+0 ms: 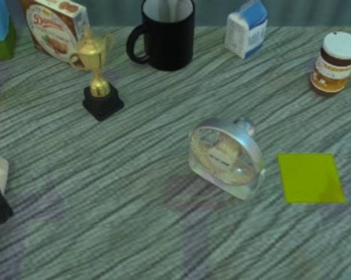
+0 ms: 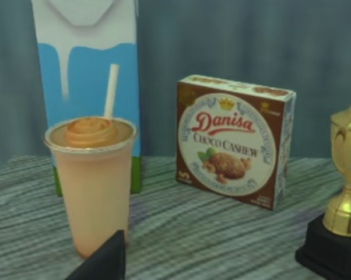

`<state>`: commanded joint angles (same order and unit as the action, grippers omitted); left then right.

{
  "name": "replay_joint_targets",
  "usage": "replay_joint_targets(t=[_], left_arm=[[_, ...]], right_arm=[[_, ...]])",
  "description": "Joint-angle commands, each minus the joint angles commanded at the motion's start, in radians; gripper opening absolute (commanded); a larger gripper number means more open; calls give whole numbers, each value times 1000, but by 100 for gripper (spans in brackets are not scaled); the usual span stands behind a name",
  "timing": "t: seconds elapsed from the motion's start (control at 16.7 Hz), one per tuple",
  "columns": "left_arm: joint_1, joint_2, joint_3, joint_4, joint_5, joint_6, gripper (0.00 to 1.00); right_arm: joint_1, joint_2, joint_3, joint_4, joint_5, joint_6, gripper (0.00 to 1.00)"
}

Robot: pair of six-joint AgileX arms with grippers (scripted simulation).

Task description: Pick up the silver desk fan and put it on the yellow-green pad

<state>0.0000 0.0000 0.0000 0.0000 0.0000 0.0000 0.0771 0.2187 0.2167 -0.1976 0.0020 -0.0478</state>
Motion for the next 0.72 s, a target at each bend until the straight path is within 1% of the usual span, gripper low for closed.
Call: replay_joint_targets(t=[0.24,0.72], left_arm=[[0,0,0,0,0,0,100],[0,0,0,0,0,0,100]], right_arm=[[99,344,341,-253,3,-51,100],[339,1219,1239,-820,-3,-158,100]])
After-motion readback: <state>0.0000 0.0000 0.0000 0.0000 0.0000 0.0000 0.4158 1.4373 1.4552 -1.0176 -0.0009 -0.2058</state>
